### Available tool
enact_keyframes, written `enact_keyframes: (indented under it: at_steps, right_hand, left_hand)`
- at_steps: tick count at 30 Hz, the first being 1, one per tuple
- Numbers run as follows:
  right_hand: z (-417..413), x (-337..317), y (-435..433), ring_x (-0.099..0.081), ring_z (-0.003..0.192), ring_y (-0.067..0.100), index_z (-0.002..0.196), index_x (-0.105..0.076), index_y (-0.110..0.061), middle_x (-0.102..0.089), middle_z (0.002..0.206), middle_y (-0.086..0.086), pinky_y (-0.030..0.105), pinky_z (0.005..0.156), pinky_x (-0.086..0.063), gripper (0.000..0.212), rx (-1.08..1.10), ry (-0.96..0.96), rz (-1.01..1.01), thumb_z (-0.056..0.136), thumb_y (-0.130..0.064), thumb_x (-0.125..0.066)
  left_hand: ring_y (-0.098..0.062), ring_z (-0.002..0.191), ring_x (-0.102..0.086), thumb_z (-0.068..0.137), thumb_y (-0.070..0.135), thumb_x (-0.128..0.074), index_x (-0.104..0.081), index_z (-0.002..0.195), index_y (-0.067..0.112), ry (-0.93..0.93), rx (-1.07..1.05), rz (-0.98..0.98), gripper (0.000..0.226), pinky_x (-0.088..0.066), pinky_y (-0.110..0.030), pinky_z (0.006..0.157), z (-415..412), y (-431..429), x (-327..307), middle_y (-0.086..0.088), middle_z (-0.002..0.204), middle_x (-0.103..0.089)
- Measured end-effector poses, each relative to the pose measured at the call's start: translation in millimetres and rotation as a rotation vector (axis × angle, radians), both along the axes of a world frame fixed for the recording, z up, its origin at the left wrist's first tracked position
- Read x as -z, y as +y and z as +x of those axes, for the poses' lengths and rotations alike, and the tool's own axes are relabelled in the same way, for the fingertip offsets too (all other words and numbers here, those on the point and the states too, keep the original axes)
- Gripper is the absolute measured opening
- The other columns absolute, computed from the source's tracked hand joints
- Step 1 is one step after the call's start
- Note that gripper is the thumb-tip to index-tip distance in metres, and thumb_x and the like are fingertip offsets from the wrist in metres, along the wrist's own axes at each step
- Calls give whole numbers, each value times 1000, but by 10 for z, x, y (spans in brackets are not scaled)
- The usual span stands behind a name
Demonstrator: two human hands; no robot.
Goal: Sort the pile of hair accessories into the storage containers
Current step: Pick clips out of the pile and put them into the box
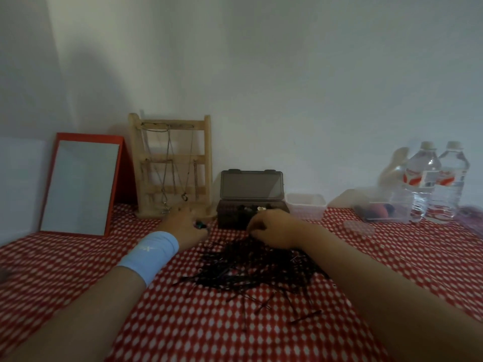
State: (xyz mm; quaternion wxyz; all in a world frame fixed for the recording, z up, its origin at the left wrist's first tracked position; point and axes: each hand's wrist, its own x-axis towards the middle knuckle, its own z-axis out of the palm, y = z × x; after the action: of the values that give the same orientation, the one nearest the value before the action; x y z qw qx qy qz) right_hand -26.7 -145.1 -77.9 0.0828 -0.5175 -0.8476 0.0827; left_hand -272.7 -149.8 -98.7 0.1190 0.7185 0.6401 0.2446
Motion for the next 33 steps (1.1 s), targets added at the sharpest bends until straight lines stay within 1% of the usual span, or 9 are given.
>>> enact_keyframes:
  at_steps: [3,7,9,12,15,19,23,27,33]
  right_hand:
    - [-128,193,8,-42,134,25,143,-51,-29,-46,146,4,45,114,-35,51,-51,-99,-45,100,-54,-45]
    - [-183,391,-71,2,154,25,158,-7,-37,-1,168,-1,53,123,-4,71,-48,-249,-175,97,-70,-20]
    - [-160,390,-151,9,154,23,158,3,-37,9,168,-2,49,122,3,70,-65,-267,-184,99,-69,-17]
    - [-70,321,-224,11,153,19,158,7,-36,15,167,-5,47,123,3,72,-87,-280,-236,100,-66,-23]
    - [116,187,-326,-5,154,17,159,-4,-37,0,168,-8,46,124,-8,72,-108,-218,-310,100,-63,-34]
    - [441,-7,-391,-56,117,10,131,-64,-30,-62,132,-6,36,112,-39,34,9,109,-203,102,-41,-50]
    - [755,-3,-267,-60,107,12,107,-72,-30,-68,114,-5,33,106,-44,19,222,247,84,99,-31,-54]
    - [936,169,-200,-25,149,28,154,-33,-26,-27,162,10,46,120,-20,67,343,-87,-84,99,-64,-34]
    - [956,298,-398,14,153,25,159,8,-32,16,167,3,50,123,3,78,282,-211,-286,97,-72,-19]
  left_hand:
    - [-29,138,-32,87,51,-59,-36,146,23,95,-127,9,69,-27,-35,114,-25,-28,94,-12,152,-29]
    - [-24,118,-46,91,39,-54,-50,124,22,181,-29,285,38,-42,-40,101,148,-76,42,-7,133,-44]
    - [-15,109,-52,94,35,-53,-54,116,26,142,142,214,24,-45,-33,96,324,-150,13,2,123,-51]
    - [-17,135,-36,100,44,-41,-41,143,25,294,342,5,47,-29,-32,111,621,-217,127,2,148,-38]
    - [-18,150,-7,102,52,-29,-6,156,26,355,414,-175,64,-8,-34,121,784,-220,227,2,164,-7]
    - [-18,150,-7,97,61,-32,2,155,31,402,542,-202,74,-9,-39,122,922,-207,237,1,164,-5]
    - [-19,151,7,98,63,-23,9,155,24,497,534,-273,76,1,-38,122,1108,-252,190,2,163,10]
    - [-29,151,6,101,47,-22,-5,155,10,544,598,-177,67,-1,-45,122,1162,-263,74,-12,163,6]
    - [-16,149,13,98,62,-27,5,156,28,576,583,-317,74,7,-37,121,1110,-341,-18,8,160,15]
